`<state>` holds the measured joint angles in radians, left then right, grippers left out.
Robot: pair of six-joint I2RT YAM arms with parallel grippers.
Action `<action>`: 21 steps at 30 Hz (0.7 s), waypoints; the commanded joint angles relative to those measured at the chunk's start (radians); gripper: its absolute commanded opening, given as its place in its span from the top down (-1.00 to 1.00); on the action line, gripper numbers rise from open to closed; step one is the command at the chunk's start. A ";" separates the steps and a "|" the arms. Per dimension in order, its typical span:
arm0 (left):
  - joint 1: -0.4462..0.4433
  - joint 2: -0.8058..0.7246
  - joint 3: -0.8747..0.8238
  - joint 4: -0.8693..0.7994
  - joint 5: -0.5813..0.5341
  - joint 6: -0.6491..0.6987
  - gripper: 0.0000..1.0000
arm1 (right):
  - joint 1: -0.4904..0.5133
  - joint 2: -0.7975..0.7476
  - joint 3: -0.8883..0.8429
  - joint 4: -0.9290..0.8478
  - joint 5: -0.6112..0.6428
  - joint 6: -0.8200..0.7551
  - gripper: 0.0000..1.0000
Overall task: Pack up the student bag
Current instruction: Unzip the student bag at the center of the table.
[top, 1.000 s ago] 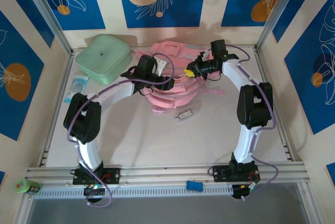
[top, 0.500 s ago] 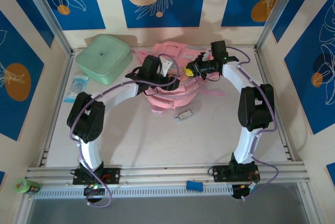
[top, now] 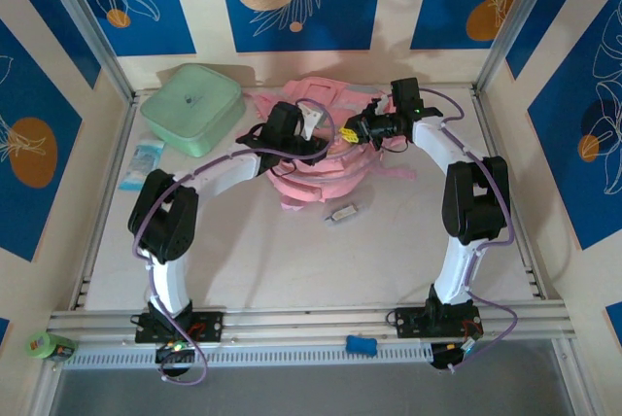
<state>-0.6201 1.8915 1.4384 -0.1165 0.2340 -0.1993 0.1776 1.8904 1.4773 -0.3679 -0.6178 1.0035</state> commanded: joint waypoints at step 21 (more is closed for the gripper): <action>0.158 -0.169 -0.207 -0.107 -0.089 0.100 1.00 | -0.041 -0.035 0.142 -0.198 -0.170 -0.181 1.00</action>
<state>-0.4850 1.7649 1.2640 -0.1646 0.1951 -0.1242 0.1341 1.8740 1.5311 -0.5385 -0.6811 0.8848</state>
